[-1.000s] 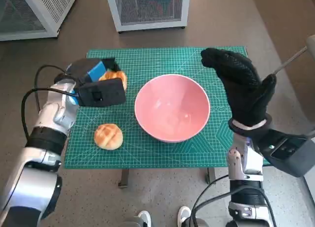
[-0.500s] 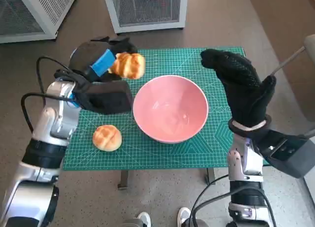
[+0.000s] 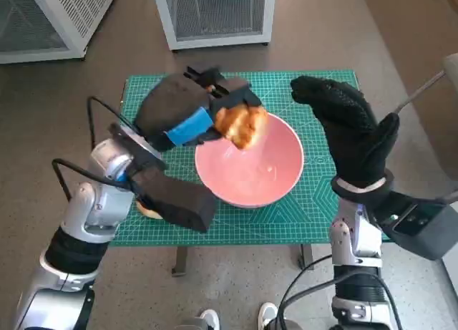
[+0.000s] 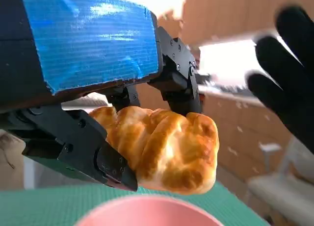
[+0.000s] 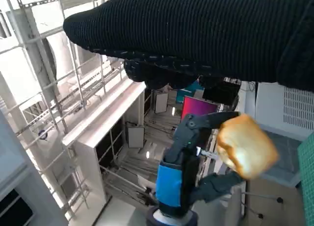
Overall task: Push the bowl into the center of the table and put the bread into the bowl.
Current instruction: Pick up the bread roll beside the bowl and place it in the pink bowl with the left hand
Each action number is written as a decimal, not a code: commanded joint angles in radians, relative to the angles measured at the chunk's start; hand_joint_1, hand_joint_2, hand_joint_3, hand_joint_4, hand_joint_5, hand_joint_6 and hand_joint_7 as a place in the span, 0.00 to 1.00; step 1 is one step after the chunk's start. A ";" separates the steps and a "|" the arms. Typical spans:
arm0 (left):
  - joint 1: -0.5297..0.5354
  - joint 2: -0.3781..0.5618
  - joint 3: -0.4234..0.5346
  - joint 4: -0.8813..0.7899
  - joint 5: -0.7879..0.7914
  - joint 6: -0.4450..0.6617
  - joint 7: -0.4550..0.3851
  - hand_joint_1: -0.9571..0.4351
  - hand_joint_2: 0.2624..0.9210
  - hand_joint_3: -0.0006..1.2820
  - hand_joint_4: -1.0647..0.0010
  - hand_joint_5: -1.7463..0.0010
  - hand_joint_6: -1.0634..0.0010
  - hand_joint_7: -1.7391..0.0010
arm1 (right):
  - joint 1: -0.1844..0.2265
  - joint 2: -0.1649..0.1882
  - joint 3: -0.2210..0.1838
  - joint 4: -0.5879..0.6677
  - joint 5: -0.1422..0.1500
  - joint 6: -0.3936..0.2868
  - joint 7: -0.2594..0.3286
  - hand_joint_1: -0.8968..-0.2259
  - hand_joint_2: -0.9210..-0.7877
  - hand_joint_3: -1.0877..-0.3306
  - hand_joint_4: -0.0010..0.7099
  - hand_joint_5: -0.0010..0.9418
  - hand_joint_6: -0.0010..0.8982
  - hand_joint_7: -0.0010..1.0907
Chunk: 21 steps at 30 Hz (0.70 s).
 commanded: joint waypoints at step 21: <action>0.025 -0.022 -0.053 0.022 0.016 0.084 -0.246 0.41 0.83 0.02 0.89 0.99 0.84 0.86 | 0.035 0.004 -0.005 -0.007 0.002 0.005 0.000 0.75 0.00 0.75 0.78 0.04 0.16 0.79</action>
